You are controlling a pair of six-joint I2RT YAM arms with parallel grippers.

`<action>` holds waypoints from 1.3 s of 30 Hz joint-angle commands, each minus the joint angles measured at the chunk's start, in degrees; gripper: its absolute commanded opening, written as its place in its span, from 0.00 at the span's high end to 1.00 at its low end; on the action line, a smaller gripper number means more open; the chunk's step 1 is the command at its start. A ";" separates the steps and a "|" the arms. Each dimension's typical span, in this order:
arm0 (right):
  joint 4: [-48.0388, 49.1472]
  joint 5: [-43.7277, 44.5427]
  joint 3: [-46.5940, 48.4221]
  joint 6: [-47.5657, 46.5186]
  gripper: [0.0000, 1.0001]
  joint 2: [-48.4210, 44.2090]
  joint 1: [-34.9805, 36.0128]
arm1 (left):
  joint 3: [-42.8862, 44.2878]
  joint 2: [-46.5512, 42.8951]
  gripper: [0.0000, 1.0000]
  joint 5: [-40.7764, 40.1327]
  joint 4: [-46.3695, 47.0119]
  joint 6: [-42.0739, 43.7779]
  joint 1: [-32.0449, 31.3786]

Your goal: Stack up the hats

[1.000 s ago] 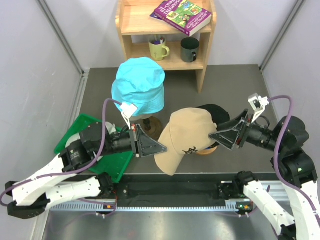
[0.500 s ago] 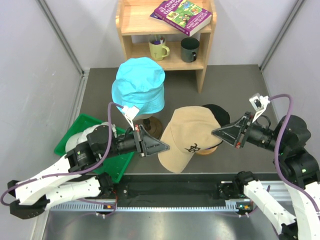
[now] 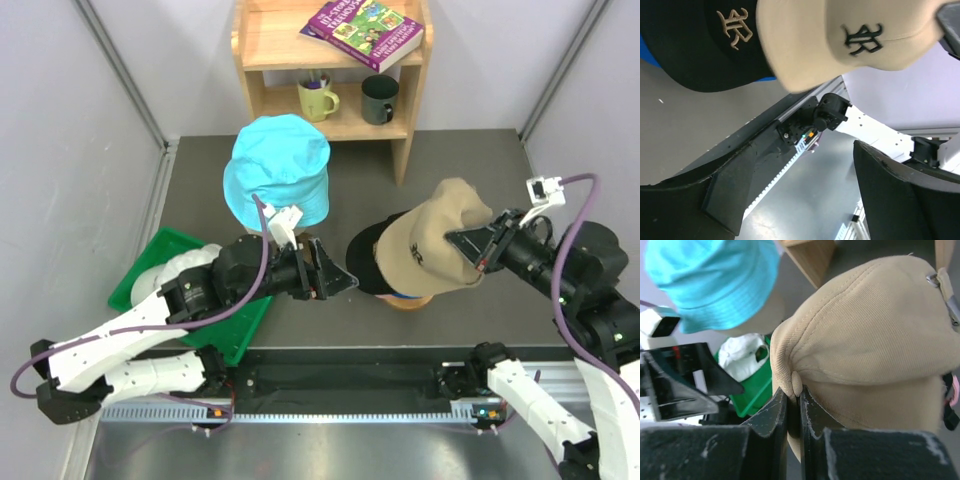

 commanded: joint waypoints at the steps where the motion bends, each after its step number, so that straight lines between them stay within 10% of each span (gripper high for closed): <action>1: 3.03 3.19 -3.19 1.90 1.00 0.56 -0.13 | 3.78 0.37 0.17 0.03 -1.62 4.16 0.06; 23: 2.95 6.27 -9.09 5.60 1.00 2.05 0.40 | 0.88 9.86 0.17 2.41 0.83 9.52 -0.03; 39: 1.28 7.15 -8.92 7.00 1.00 2.05 0.92 | -10.99 11.80 0.25 -5.77 21.92 6.18 -0.03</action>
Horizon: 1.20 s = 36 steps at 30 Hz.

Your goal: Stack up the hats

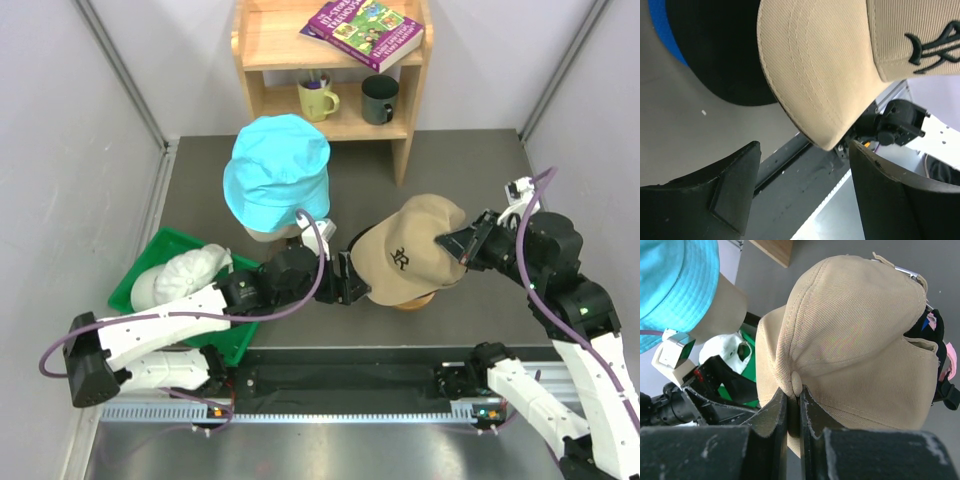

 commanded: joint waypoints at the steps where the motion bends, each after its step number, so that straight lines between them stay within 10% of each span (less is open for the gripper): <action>1: 0.21 1.27 0.57 0.49 1.00 -0.07 0.53 | -1.92 0.69 0.25 -1.86 12.05 -1.58 -0.03; 9: -0.76 2.32 1.01 0.23 1.00 0.81 0.79 | -4.82 1.93 0.44 -1.76 20.68 -2.72 -0.03; 15: -0.68 3.29 1.19 0.14 1.00 0.81 0.79 | -5.87 0.62 1.00 -4.84 19.10 -3.78 -0.03; 17: -0.50 3.46 1.36 0.14 0.97 0.72 0.79 | -6.66 -0.35 1.00 -5.98 18.92 -4.04 -0.03; 26: 0.38 5.13 2.94 -0.30 0.22 0.20 0.71 | -7.89 -5.45 1.00 -3.71 19.62 -5.88 0.06; 36: -0.32 6.98 4.44 -2.58 0.00 -0.51 0.70 | -11.76 -7.74 1.00 -5.37 18.92 -12.64 0.32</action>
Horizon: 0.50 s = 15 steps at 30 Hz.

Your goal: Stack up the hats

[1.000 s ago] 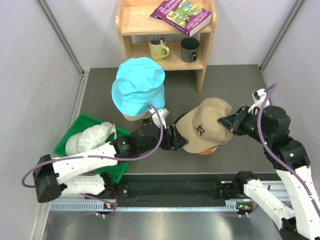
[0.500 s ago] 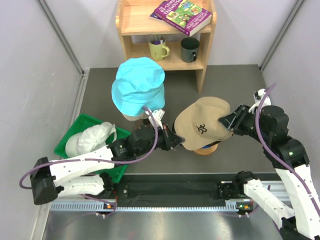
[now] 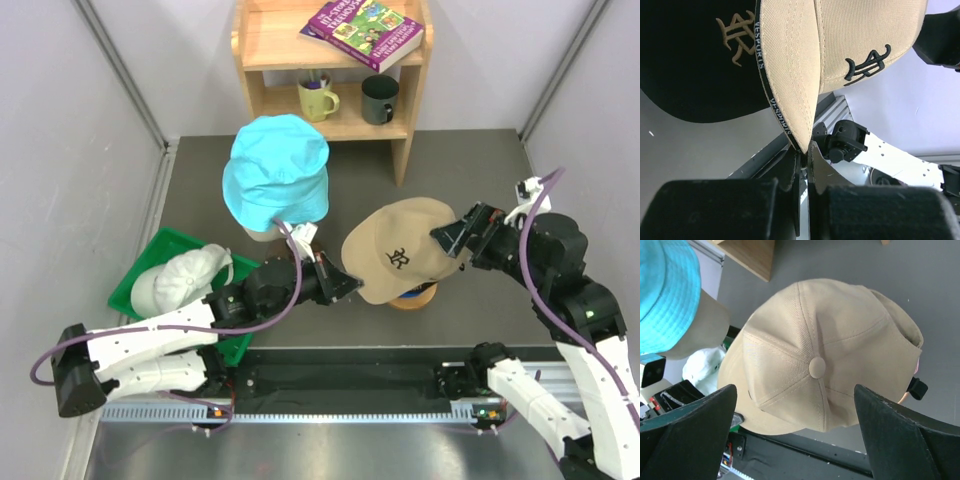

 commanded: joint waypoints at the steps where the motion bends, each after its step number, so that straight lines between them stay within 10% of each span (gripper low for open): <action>1: 1.90 1.06 3.04 -1.95 0.00 -0.70 0.66 | -1.88 -0.77 1.00 -4.63 1.21 -4.83 0.97; 15: 0.59 -0.52 3.48 -2.39 0.00 -0.27 0.75 | -8.91 0.99 1.00 -2.78 9.82 -16.07 1.06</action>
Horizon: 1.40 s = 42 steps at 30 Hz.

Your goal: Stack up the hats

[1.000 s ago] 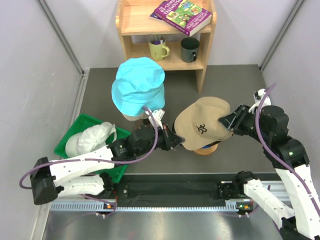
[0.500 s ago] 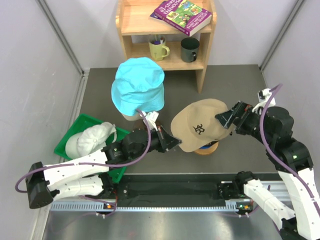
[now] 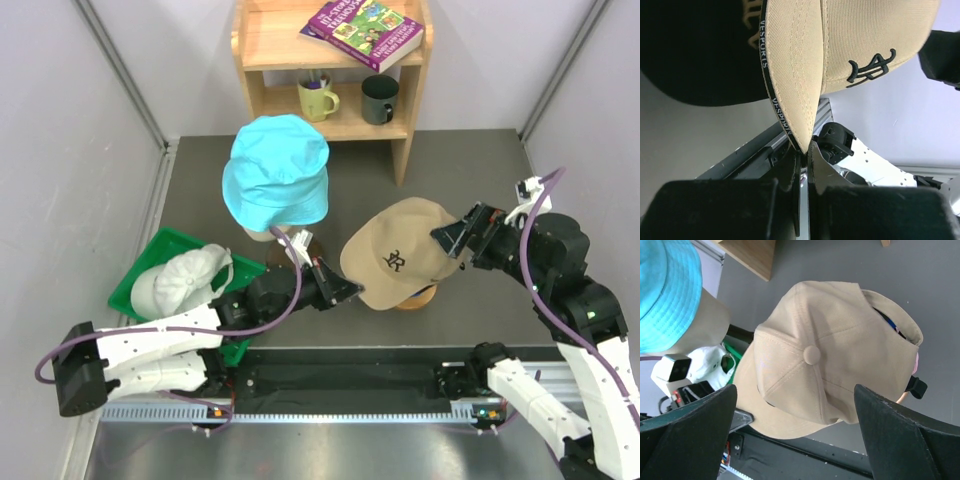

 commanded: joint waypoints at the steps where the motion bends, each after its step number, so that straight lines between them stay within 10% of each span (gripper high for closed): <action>1: 0.41 -0.37 2.95 -1.41 0.00 0.11 0.75 | -3.87 0.66 1.00 -3.18 4.62 -6.64 0.82; 16: -1.52 -1.16 2.43 -2.73 0.00 -0.77 0.66 | -6.42 -2.50 1.00 -20.22 -0.20 -12.18 -5.86; 42: 1.82 -1.51 -0.82 -10.11 0.00 3.62 0.75 | -7.03 13.92 1.00 -15.66 9.02 -24.13 -5.77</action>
